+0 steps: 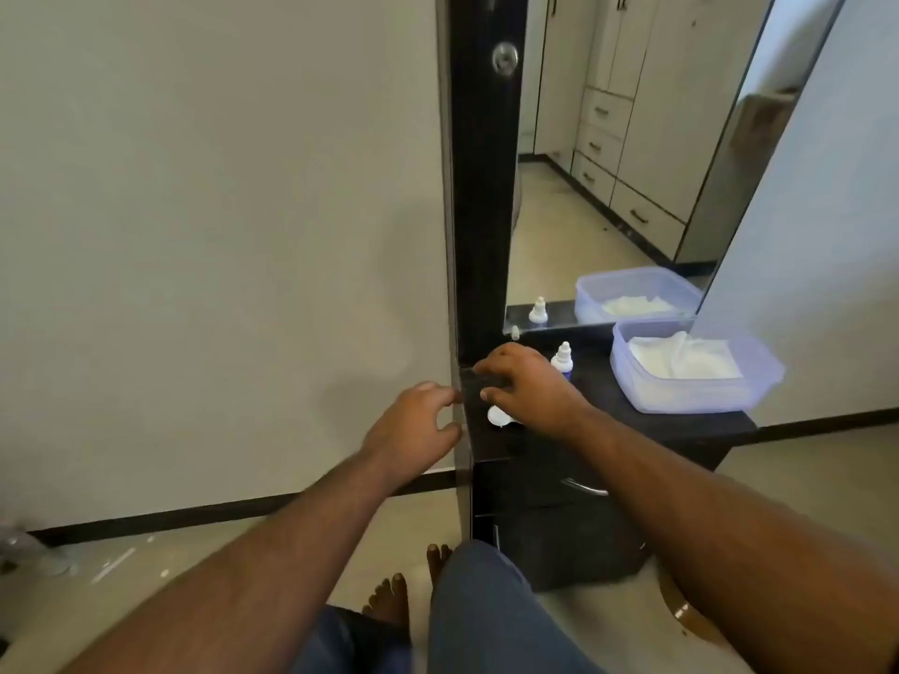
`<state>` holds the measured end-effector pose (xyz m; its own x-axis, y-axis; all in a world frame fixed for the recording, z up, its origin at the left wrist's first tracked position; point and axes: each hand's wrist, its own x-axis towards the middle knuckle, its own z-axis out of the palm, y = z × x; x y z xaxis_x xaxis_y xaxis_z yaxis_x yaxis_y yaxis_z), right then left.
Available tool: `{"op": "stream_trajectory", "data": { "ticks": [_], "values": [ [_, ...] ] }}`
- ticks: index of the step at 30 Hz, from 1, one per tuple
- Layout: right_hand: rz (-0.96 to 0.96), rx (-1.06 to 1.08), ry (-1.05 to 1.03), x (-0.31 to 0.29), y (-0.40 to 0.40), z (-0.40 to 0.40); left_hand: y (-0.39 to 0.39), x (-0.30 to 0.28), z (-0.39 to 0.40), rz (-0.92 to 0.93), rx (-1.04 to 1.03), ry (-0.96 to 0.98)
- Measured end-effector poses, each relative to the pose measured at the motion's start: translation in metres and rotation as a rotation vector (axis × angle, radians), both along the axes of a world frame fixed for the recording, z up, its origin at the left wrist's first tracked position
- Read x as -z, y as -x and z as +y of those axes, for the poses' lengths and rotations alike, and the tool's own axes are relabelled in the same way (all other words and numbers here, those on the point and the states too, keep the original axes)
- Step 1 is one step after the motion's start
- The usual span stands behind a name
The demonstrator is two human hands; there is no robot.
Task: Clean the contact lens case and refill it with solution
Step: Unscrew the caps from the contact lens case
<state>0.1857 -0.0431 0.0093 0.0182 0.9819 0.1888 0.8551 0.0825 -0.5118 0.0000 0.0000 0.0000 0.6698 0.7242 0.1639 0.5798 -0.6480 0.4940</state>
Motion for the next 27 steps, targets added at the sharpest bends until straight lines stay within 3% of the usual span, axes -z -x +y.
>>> {"op": "stream_trajectory", "data": {
  "ticks": [7, 13, 20, 27],
  "values": [
    [0.209, 0.056, -0.019, 0.041, -0.054, -0.014, -0.045, 0.029, 0.022, -0.291, -0.067, 0.184],
    [0.337, 0.074, 0.091, 0.070, -0.061, -0.015, -0.056, 0.062, 0.026, -0.283, -0.060, 0.250],
    [0.222, 0.145, 0.040, 0.079, -0.056, -0.011, -0.064, 0.074, 0.021, -0.313, -0.076, 0.136],
    [0.270, 0.172, 0.073, 0.075, -0.056, -0.011, -0.062, 0.081, 0.033, -0.189, 0.064, 0.076]
  ]
}}
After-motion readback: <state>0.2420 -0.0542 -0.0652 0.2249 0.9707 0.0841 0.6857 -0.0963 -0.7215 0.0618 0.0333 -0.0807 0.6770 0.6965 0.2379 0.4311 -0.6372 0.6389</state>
